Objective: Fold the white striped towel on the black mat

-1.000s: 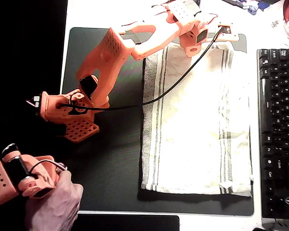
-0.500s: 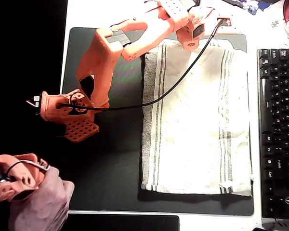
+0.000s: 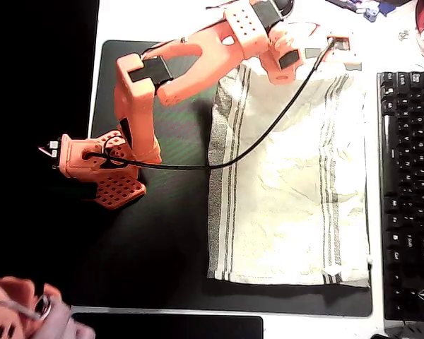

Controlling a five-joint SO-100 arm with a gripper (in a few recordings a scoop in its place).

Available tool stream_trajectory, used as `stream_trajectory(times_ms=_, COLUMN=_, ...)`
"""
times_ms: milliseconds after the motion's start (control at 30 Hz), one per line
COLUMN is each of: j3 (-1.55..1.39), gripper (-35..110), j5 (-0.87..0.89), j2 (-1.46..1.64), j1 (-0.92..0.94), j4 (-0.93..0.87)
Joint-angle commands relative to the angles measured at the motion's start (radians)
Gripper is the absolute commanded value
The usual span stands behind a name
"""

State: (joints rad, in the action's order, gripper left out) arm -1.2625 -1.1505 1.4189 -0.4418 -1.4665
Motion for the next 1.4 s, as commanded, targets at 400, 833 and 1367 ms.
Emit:
stream_trajectory(times_ms=400, j3=0.04, gripper=0, j5=-0.199, j2=0.236, j1=0.345, j4=-0.15)
stream_trajectory(times_ms=833, j3=-0.035, gripper=0, j5=-0.407, j2=0.225, j1=0.695, j4=-0.043)
stream_trajectory(times_ms=1367, j3=-0.224, gripper=0, j5=-0.629, j2=0.04, j1=0.991, j4=0.302)
